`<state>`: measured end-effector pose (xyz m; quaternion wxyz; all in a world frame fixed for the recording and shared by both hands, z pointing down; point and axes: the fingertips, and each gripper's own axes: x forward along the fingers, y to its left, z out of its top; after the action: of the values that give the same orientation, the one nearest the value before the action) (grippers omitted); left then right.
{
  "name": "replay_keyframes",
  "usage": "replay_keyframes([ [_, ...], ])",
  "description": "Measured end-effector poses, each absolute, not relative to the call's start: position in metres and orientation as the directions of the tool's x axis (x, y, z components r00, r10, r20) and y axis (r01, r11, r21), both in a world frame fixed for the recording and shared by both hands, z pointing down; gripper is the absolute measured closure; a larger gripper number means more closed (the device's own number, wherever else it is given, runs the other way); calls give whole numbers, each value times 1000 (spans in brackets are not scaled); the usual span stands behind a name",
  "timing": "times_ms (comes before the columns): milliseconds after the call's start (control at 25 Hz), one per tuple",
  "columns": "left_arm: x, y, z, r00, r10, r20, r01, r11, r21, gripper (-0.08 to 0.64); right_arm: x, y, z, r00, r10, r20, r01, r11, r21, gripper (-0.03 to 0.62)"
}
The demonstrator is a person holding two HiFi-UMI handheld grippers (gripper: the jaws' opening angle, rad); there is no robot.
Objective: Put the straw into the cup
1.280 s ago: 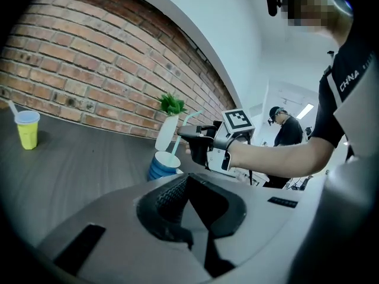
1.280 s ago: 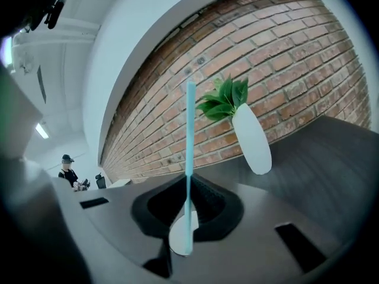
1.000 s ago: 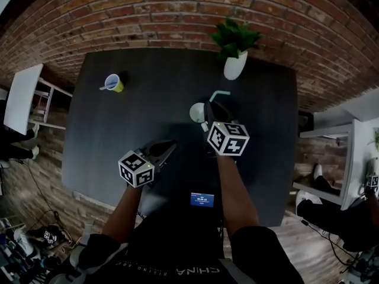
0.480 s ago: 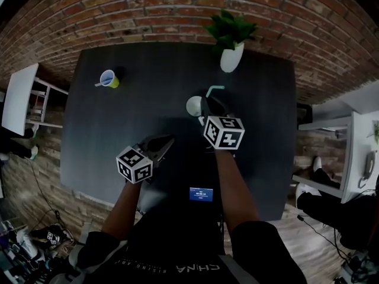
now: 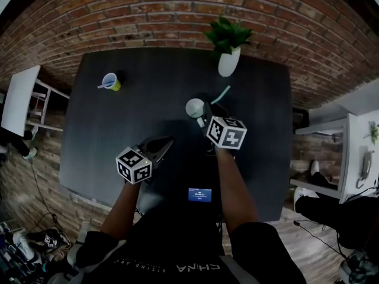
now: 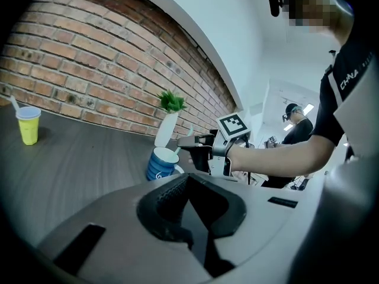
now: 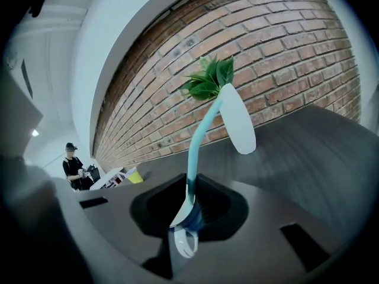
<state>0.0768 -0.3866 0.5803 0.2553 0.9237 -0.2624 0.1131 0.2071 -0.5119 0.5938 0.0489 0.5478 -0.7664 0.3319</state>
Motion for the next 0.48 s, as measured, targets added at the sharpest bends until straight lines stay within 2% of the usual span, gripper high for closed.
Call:
replay_keyframes([
  [360, 71, -377, 564, 840, -444, 313, -540, -746, 390, 557, 206, -494, 583, -404, -794, 455, -860, 161, -484, 558],
  [440, 69, -374, 559, 839, -451, 304, -542, -747, 386, 557, 203, -486, 583, -421, -784, 457, -852, 169, -496, 518],
  [480, 68, -373, 556, 839, -454, 300, -542, -748, 383, 557, 203, -481, 583, -423, -779, 462, -853, 171, -494, 518],
])
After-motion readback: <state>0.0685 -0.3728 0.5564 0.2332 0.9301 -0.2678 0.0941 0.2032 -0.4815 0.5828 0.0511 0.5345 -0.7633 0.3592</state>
